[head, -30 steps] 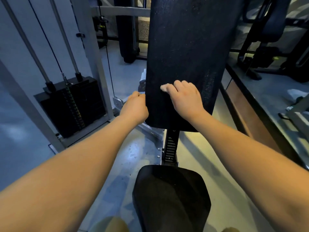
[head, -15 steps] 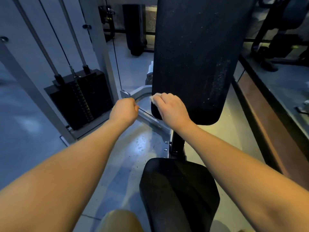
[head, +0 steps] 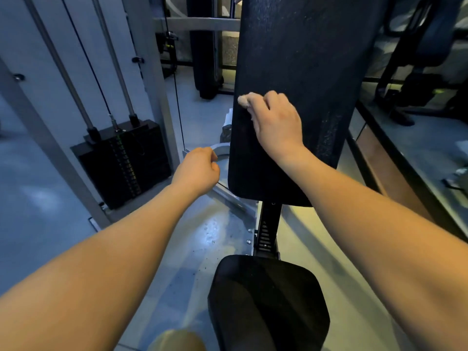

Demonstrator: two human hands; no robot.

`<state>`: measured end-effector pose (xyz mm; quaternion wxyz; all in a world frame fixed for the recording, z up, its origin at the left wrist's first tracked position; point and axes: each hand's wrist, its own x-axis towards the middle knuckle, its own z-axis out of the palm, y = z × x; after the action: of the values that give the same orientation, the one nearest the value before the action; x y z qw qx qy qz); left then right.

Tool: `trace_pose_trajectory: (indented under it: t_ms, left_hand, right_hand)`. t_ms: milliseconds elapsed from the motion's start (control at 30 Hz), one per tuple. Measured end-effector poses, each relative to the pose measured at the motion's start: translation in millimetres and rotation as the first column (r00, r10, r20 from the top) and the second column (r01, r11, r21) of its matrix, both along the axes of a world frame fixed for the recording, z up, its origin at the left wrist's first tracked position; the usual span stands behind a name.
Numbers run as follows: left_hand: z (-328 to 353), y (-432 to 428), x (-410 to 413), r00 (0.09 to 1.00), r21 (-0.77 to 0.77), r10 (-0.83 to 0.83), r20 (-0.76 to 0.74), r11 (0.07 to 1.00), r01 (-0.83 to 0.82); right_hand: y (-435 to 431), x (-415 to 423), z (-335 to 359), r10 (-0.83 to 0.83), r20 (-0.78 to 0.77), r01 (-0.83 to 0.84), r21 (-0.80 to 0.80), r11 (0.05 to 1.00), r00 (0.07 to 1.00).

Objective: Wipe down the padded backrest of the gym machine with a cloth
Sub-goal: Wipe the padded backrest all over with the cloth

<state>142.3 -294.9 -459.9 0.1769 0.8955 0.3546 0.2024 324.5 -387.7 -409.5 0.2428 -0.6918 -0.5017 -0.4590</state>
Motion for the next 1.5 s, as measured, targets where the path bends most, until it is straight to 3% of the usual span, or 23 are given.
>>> trace_pose_trajectory:
  t_ms: [67,167,300,367,433,533,633,767,867,967,1067,1133,1267,1500]
  left_hand:
    - [6,2,1,1.000,0.014,0.004,0.002,1.000,-0.004]
    - [4,2,-1,1.000,0.004,0.016,-0.017,1.000,-0.016]
    - [-1,-3,-4,0.999,-0.007,0.006,-0.047,1.000,-0.007]
    - [2,-5,-3,0.999,-0.005,-0.010,-0.032,1.000,0.010]
    - [9,-8,0,0.999,0.016,-0.046,0.001,0.999,0.046]
    - [26,-14,9,0.991,0.101,-0.119,0.053,0.988,0.113]
    - [37,-17,19,0.984,0.147,-0.172,0.054,0.976,0.162]
    - [28,-15,30,0.959,0.163,-0.215,-0.184,0.956,0.245]
    - [23,-22,33,0.956,0.166,-0.169,-0.240,0.963,0.212]
    - [28,-28,36,0.953,0.168,-0.148,-0.263,0.966,0.197]
    - [38,-31,39,0.953,0.174,-0.129,-0.275,0.968,0.181]
    - [46,-31,40,0.959,0.283,-0.123,-0.257,0.939,0.196]
    - [57,-26,45,0.940,0.413,-0.255,-0.227,0.849,0.330]
    - [65,-15,75,0.916,0.460,-0.131,-0.380,0.832,0.310]
  right_hand:
    - [14,-3,-5,0.005,-0.079,-0.006,-0.006,1.000,0.997]
    - [10,-21,-49,0.089,-0.099,-0.104,-0.156,0.982,0.991]
    - [-43,-35,-118,0.225,-0.067,-0.229,-0.480,0.847,0.972]
    - [-61,-28,-119,0.272,-0.027,-0.240,-0.561,0.792,0.962]
    - [-63,-14,-92,0.262,-0.011,-0.232,-0.497,0.836,0.965]
    - [-50,11,-26,0.116,-0.025,-0.119,-0.203,0.972,0.993]
    - [-36,24,-1,-0.006,-0.088,-0.001,-0.087,0.996,0.996]
    - [-43,1,-63,0.099,-0.149,-0.132,-0.225,0.965,0.984]
    - [-74,-20,-119,0.143,-0.213,-0.219,-0.394,0.893,0.967]
    - [-88,-26,-120,0.073,-0.268,-0.203,-0.497,0.843,0.961]
    - [-78,-26,-80,0.025,-0.270,-0.137,-0.403,0.905,0.962]
    - [-68,-20,-47,-0.033,-0.263,-0.050,-0.303,0.952,0.964]
    - [-63,-2,-7,-0.195,-0.214,0.156,-0.186,0.970,0.957]
    - [-64,-4,-31,-0.045,-0.311,-0.014,-0.183,0.983,0.949]
